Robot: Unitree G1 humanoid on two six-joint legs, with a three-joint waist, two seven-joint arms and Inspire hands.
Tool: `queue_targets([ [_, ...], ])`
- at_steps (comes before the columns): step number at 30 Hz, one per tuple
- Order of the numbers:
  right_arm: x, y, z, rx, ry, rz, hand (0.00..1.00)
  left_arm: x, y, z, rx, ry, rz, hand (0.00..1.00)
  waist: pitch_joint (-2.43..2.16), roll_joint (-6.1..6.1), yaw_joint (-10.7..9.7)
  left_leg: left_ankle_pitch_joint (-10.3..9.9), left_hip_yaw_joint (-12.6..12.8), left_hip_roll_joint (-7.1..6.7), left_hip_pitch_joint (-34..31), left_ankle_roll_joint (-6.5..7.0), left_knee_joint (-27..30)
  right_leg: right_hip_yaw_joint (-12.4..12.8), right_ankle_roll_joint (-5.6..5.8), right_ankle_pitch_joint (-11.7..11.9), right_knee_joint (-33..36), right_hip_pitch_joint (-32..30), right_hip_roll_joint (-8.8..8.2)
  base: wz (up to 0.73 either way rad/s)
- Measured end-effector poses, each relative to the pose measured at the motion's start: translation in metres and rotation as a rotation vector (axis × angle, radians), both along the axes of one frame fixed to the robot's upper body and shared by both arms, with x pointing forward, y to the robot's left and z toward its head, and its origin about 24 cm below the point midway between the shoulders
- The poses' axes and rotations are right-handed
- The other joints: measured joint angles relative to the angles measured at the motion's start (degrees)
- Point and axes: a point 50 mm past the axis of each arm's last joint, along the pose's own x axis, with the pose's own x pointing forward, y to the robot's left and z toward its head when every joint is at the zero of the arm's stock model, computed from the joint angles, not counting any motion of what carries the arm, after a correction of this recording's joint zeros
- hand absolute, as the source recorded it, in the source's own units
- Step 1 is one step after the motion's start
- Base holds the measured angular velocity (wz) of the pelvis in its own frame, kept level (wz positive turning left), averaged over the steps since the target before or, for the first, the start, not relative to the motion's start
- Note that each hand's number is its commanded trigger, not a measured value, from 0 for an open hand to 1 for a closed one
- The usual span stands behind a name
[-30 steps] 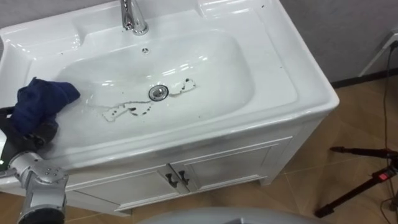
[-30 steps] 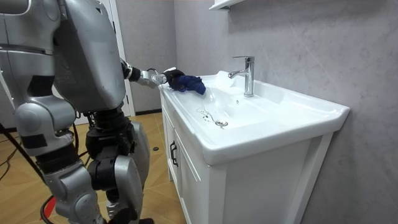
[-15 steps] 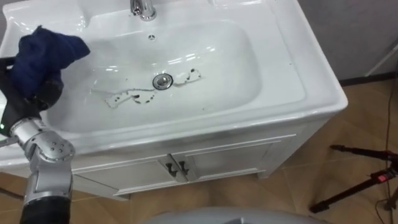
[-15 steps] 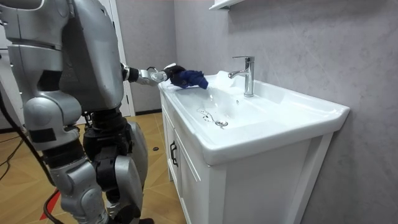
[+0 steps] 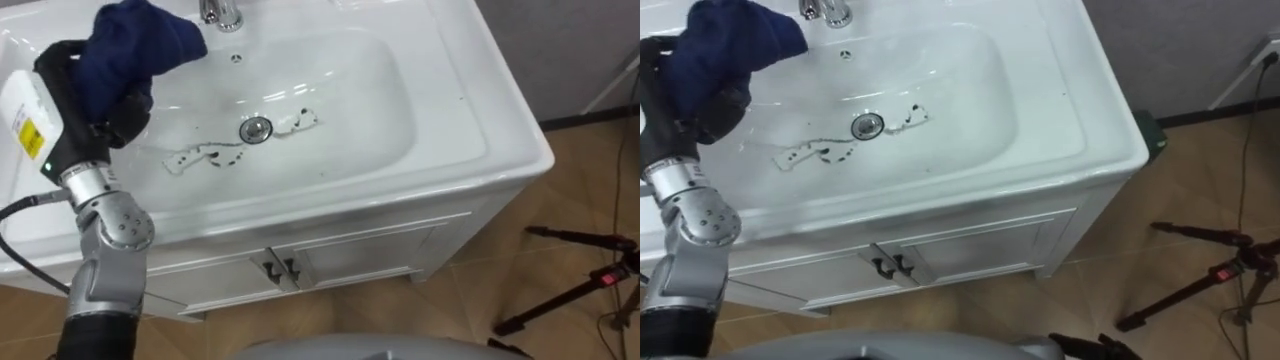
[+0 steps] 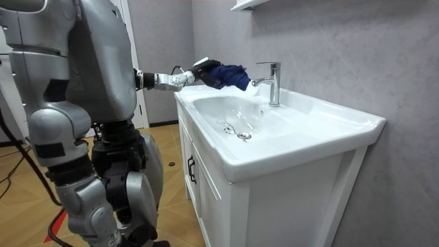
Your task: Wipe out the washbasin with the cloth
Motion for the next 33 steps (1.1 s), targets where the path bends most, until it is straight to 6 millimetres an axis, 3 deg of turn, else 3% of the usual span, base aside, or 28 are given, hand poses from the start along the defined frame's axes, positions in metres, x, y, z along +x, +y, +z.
queue_targets([
  [12,-0.003,-0.002,0.0,0.004,0.006,-0.007,0.0,0.002,-0.007,-0.005,0.072,0.086,-0.068,1.0,0.15,0.54,-0.3,0.0,0.5,0.16,0.8,0.0,-0.5,0.2,-0.01,0.0,0.2,0.4,0.02,-0.01],
  [19,-0.005,-0.005,0.001,0.002,-0.001,-0.057,0.0,-0.002,-0.004,-0.021,0.094,0.215,-0.084,1.0,0.26,1.29,-1.4,0.0,0.9,0.18,1.8,0.0,-1.0,0.7,-0.01,0.0,0.1,0.9,0.03,-0.02],
  [23,-0.008,-0.008,0.002,0.005,0.012,-0.094,0.0,-0.01,0.001,-0.046,0.161,0.372,-0.067,1.0,-0.1,2.18,-1.8,0.0,1.5,0.22,2.1,0.0,-1.2,1.1,-0.01,0.0,0.1,0.9,0.03,-0.06],
  [26,-0.008,-0.007,0.002,0.007,0.013,-0.103,0.0,-0.018,0.005,-0.064,0.16,0.499,-0.055,1.0,-0.1,2.19,-1.9,0.0,1.5,0.24,2.0,0.0,-1.2,1.1,-0.01,0.0,0.2,0.9,0.04,0.0],
  [33,-0.011,-0.007,0.001,0.013,0.027,-0.123,0.0,-0.023,0.009,-0.073,0.222,0.587,-0.046,1.0,-0.07,2.09,-1.4,0.0,1.6,0.25,2.2,0.0,-1.2,1.5,-0.01,0.0,0.2,1.0,0.04,0.0],
])
